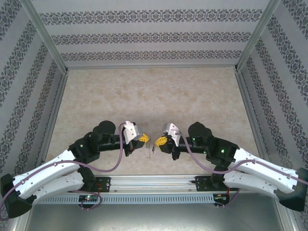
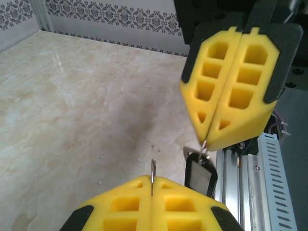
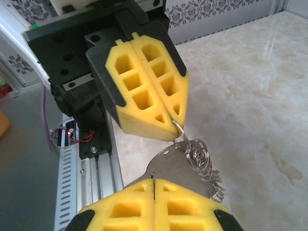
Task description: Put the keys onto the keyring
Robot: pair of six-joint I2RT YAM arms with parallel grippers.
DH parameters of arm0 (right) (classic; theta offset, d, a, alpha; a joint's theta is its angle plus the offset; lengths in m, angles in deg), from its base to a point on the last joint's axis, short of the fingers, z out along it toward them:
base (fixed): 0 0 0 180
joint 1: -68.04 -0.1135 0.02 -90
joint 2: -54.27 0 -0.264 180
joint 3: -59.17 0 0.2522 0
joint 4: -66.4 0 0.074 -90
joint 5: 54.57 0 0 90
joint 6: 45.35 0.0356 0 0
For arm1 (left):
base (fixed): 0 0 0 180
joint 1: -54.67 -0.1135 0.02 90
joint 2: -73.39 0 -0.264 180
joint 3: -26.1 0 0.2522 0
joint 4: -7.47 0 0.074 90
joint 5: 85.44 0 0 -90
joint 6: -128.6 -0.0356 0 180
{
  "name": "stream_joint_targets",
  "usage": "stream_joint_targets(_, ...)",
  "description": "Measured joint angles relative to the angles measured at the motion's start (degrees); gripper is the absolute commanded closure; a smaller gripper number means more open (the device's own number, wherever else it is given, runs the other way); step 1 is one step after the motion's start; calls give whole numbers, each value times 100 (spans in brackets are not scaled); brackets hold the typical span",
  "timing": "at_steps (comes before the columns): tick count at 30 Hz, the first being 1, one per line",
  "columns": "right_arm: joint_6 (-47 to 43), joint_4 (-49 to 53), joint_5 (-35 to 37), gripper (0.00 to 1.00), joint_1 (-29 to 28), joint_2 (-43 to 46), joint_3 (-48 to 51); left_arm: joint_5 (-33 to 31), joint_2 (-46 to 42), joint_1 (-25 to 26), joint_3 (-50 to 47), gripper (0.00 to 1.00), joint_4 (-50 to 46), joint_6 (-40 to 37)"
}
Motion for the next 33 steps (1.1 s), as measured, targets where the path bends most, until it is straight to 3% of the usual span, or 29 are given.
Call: stream_joint_targets(33, -118, -63, 431, 100, -83, -387, -254, -291, 63, 262, 24, 100, -90, -168)
